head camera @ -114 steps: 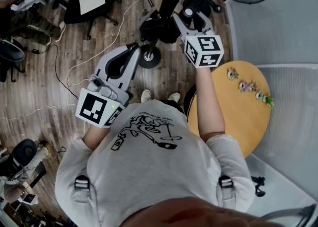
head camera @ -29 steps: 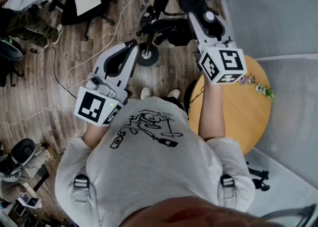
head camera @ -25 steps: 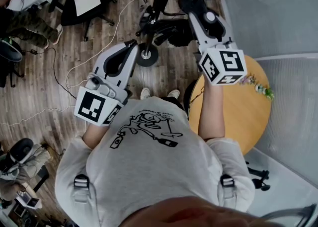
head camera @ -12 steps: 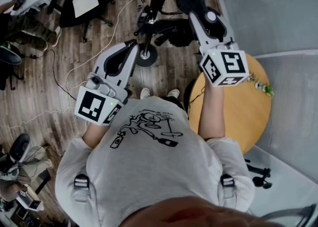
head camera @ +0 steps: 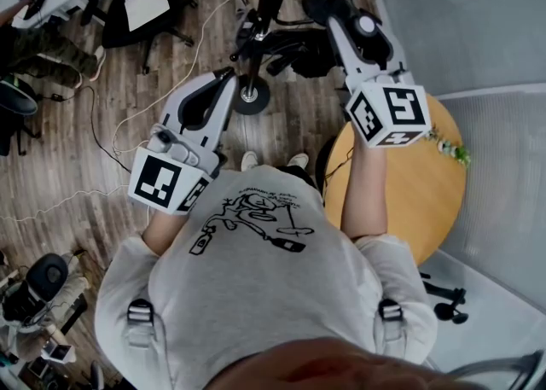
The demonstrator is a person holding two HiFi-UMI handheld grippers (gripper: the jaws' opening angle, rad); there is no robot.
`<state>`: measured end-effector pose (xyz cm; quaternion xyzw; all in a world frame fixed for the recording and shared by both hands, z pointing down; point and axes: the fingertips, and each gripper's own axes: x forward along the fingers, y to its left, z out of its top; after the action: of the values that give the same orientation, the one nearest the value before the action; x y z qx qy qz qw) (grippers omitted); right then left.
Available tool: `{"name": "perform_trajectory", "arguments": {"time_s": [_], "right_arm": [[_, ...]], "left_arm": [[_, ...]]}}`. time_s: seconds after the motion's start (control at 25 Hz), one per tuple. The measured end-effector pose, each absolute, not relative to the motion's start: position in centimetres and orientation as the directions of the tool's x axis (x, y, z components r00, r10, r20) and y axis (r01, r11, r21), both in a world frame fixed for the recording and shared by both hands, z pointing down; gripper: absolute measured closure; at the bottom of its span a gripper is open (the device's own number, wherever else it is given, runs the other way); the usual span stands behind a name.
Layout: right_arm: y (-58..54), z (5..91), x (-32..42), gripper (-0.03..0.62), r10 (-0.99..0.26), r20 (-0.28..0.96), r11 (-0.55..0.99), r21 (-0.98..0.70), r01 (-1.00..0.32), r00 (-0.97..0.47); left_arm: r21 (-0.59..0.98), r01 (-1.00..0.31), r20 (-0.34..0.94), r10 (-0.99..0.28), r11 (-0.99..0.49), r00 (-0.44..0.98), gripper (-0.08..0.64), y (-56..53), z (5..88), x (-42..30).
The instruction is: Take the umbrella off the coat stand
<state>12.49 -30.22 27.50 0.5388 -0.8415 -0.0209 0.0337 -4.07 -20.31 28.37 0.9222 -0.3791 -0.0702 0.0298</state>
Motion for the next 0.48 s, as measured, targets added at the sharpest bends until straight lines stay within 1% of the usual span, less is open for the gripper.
{"name": "perform_trajectory", "arguments": {"time_s": [0.36,0.48], "right_arm": [[-30.0,25.5,12.5,0.377,-0.910,-0.009,0.412,0.083,-0.907,-0.414],[-29.9,25.6,12.5,0.376,-0.909,-0.006,0.415,0.082,-0.906,-0.417]], "left_arm": [[0.106,-0.697,-0.110,-0.705,-0.709,0.701,0.551,-20.2,28.1,-4.2],[0.104,-0.696,-0.110,-0.704,-0.710,0.702,0.551,-20.1,28.1,-4.1]]}}
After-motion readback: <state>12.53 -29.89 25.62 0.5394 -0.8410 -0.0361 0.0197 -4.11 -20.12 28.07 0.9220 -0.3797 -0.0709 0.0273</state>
